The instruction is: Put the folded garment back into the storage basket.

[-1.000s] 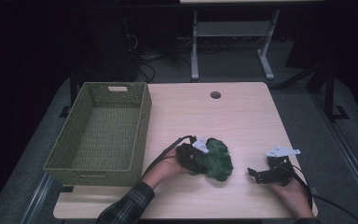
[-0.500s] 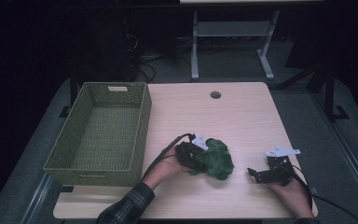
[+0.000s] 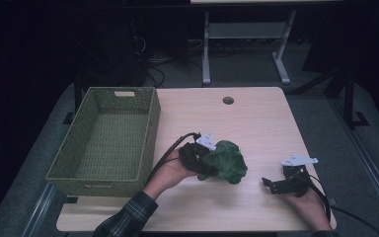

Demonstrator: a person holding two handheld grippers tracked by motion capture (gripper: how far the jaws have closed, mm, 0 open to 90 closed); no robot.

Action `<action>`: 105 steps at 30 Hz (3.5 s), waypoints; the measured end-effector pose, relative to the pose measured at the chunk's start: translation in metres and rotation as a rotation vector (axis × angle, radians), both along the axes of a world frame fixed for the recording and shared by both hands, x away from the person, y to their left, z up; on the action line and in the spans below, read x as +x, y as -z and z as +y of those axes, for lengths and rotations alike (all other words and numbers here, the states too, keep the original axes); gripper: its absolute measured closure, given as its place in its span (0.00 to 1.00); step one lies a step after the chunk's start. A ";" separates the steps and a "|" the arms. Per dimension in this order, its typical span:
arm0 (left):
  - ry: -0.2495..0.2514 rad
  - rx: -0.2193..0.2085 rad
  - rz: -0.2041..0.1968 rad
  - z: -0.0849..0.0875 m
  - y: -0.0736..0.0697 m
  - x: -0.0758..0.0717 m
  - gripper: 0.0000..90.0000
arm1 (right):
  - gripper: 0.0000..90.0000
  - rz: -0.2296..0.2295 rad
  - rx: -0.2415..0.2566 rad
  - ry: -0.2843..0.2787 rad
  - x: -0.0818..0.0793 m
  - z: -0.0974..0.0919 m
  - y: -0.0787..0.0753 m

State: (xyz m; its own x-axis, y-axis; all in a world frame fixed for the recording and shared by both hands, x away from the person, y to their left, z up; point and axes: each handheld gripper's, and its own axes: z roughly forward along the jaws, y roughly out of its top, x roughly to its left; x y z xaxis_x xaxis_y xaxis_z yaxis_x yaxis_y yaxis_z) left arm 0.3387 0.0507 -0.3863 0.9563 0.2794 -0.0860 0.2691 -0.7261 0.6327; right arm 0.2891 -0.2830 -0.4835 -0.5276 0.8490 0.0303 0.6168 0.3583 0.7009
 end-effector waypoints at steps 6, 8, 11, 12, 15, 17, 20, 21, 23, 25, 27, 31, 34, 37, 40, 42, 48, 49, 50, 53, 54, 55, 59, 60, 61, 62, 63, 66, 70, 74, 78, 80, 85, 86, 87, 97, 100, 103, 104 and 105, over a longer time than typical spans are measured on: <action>-0.018 0.012 -0.014 0.013 -0.018 0.001 0.75 | 0.02 -0.003 -0.002 -0.001 0.000 0.000 0.000; -0.023 0.015 -0.020 0.019 -0.025 0.002 0.74 | 0.02 -0.003 -0.002 0.000 0.000 0.000 0.000; -0.039 0.015 -0.028 0.028 -0.035 0.002 0.74 | 0.02 -0.003 -0.002 -0.001 0.000 0.000 0.000; -0.040 0.015 -0.034 0.030 -0.038 0.002 0.74 | 0.02 -0.003 -0.002 -0.001 0.000 0.000 0.000; -0.055 0.014 -0.047 0.039 -0.047 0.003 0.74 | 0.02 -0.003 -0.003 -0.001 0.000 0.000 0.000; -0.064 0.018 -0.059 0.047 -0.054 0.004 0.74 | 0.02 -0.004 -0.002 0.000 0.000 0.000 0.000; -0.082 0.020 -0.066 0.057 -0.062 0.005 0.74 | 0.02 -0.003 -0.003 0.001 0.000 0.000 0.000; -0.089 0.023 -0.067 0.060 -0.064 0.005 0.74 | 0.02 -0.003 -0.002 0.002 0.000 0.000 0.000; -0.101 0.022 -0.071 0.067 -0.069 0.006 0.74 | 0.02 -0.003 -0.002 0.002 0.000 0.000 0.000; -0.113 0.022 -0.075 0.074 -0.074 0.006 0.74 | 0.02 -0.003 -0.002 0.002 0.000 0.000 0.000; -0.131 0.014 -0.080 0.081 -0.079 0.006 0.74 | 0.02 -0.002 -0.002 0.002 0.000 0.000 0.000; -0.160 0.012 -0.096 0.096 -0.089 0.006 0.74 | 0.02 -0.002 -0.002 0.003 0.000 0.000 0.000; -0.182 0.013 -0.106 0.107 -0.093 0.007 0.74 | 0.02 -0.002 -0.002 0.004 0.000 0.000 0.000; -0.210 0.016 -0.110 0.119 -0.096 0.007 0.74 | 0.02 0.003 0.000 0.007 -0.001 0.000 0.000; -0.229 0.015 -0.120 0.131 -0.099 0.007 0.74 | 0.02 0.002 0.000 0.007 -0.001 0.000 0.000; -0.249 0.017 -0.124 0.140 -0.102 0.007 0.74 | 0.02 0.002 0.000 0.006 -0.001 0.000 0.000; -0.310 0.013 -0.144 0.165 -0.108 0.007 0.74 | 0.02 0.003 0.000 0.007 -0.001 0.000 0.000; -0.322 0.011 -0.146 0.170 -0.109 0.007 0.74 | 0.02 0.003 0.000 0.007 -0.001 0.000 0.000; -0.333 0.011 -0.150 0.175 -0.110 0.007 0.74 | 0.02 0.002 0.001 0.007 -0.001 0.000 0.000; -0.374 0.007 -0.163 0.189 -0.110 0.007 0.74 | 0.02 0.002 0.001 0.008 -0.001 0.001 0.000; -0.391 0.004 -0.167 0.195 -0.110 0.008 0.74 | 0.02 0.001 -0.001 0.008 -0.001 0.000 0.000; -0.399 0.006 -0.171 0.199 -0.110 0.008 0.74 | 0.02 0.000 -0.001 0.008 0.000 0.000 0.000; -0.447 0.003 -0.168 0.217 -0.105 0.009 0.74 | 0.02 -0.003 -0.002 0.006 0.000 0.000 0.000; -0.462 0.004 -0.174 0.222 -0.101 0.010 0.74 | 0.02 -0.003 -0.002 0.006 0.000 0.000 0.000; -0.470 0.010 -0.174 0.225 -0.099 0.011 0.74 | 0.02 -0.003 -0.002 0.006 0.000 0.000 0.000; -0.480 0.018 -0.173 0.228 -0.096 0.012 0.74 | 0.02 -0.003 -0.002 0.006 0.000 0.000 0.000; -0.494 0.020 -0.171 0.232 -0.092 0.013 0.74 | 0.02 -0.003 -0.002 0.007 0.000 0.000 0.000; -0.538 0.030 -0.155 0.243 -0.078 0.017 0.74 | 0.02 -0.003 -0.002 0.006 0.000 0.000 0.000; -0.567 0.045 -0.138 0.257 -0.058 0.022 0.74 | 0.02 -0.003 -0.002 0.006 0.000 0.000 0.000; -0.588 0.057 -0.121 0.269 -0.040 0.027 0.74 | 0.02 -0.003 -0.002 0.006 0.000 0.000 0.000; -0.585 0.091 -0.107 0.276 -0.025 0.032 0.74 | 0.02 -0.003 -0.002 0.006 0.000 0.000 0.000; -0.584 0.103 -0.093 0.278 -0.019 0.034 0.74 | 0.02 -0.002 -0.001 0.006 0.000 0.000 0.000; -0.589 0.127 -0.063 0.281 -0.005 0.040 0.74 | 0.02 -0.002 -0.002 0.006 0.000 0.000 0.000; -0.590 0.126 -0.054 0.282 -0.002 0.041 0.74 | 0.02 -0.003 -0.002 0.006 0.000 0.000 0.000; -0.587 0.129 -0.049 0.282 0.001 0.041 0.74 | 0.02 -0.002 -0.001 0.007 0.000 0.000 0.000; -0.579 0.197 -0.018 0.279 0.016 0.044 0.66 | 0.02 -0.002 0.000 0.008 0.000 0.000 0.000; -0.576 0.196 -0.016 0.279 0.018 0.044 0.60 | 0.02 -0.002 -0.001 0.007 0.000 0.000 0.000; -0.574 0.208 -0.003 0.278 0.022 0.046 0.46 | 0.02 -0.002 -0.001 0.007 0.000 0.000 0.000; -0.576 0.205 -0.004 0.278 0.023 0.046 0.39 | 0.02 -0.002 -0.001 0.007 0.000 0.000 0.000; -0.580 0.200 -0.008 0.277 0.022 0.046 0.35 | 0.02 -0.003 -0.002 0.007 0.000 0.000 0.000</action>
